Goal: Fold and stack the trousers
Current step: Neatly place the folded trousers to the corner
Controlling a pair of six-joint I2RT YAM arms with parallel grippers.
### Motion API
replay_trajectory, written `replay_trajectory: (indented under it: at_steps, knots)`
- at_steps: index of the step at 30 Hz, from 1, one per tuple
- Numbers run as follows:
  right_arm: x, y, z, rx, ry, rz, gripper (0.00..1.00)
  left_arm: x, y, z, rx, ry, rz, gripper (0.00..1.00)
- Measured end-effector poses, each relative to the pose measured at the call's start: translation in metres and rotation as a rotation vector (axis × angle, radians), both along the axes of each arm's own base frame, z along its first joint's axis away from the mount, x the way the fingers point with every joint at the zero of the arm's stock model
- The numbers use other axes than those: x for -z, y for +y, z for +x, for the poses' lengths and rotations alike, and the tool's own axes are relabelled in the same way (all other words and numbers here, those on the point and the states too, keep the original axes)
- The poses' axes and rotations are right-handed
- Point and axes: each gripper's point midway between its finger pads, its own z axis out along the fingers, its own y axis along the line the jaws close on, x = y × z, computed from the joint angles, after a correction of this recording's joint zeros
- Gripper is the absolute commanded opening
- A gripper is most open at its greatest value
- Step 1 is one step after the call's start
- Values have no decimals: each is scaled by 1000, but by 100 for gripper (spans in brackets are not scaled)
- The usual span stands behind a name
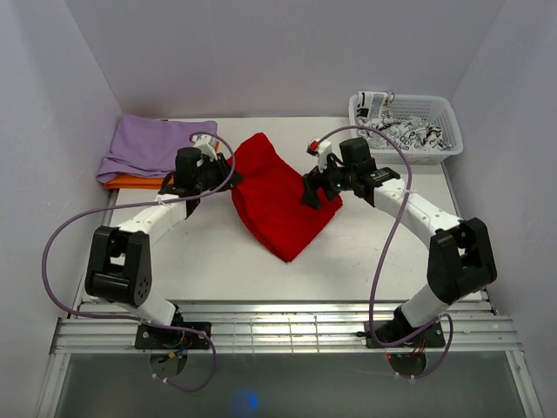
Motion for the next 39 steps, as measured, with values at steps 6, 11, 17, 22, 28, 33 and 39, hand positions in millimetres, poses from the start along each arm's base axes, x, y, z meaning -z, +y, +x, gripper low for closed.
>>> replay_trajectory:
  at_steps: [6, 11, 17, 22, 28, 33, 39]
  knots:
    - [23, -27, -4, 24, 29, -71, 90, -76, 7, 45, -6, -227, 119, 0]
    - [24, -32, -3, 31, 28, -81, 90, -137, 11, 82, -57, -362, 153, 0]
    - [24, -33, -2, 35, 30, -80, 90, -171, 23, 103, -129, -430, 179, 0]
    - [24, -33, -2, 35, 30, -80, 90, -171, 44, 111, -178, -429, 210, 0]
    - [25, -32, -2, 35, 32, -79, 90, -180, 66, 124, -205, -439, 218, 0]
    - [26, -32, -2, 36, 37, -81, 90, -194, 75, 134, -210, -470, 213, 0]
    - [32, -32, -2, 35, 50, -87, 90, -220, 78, 138, -217, -512, 203, 0]
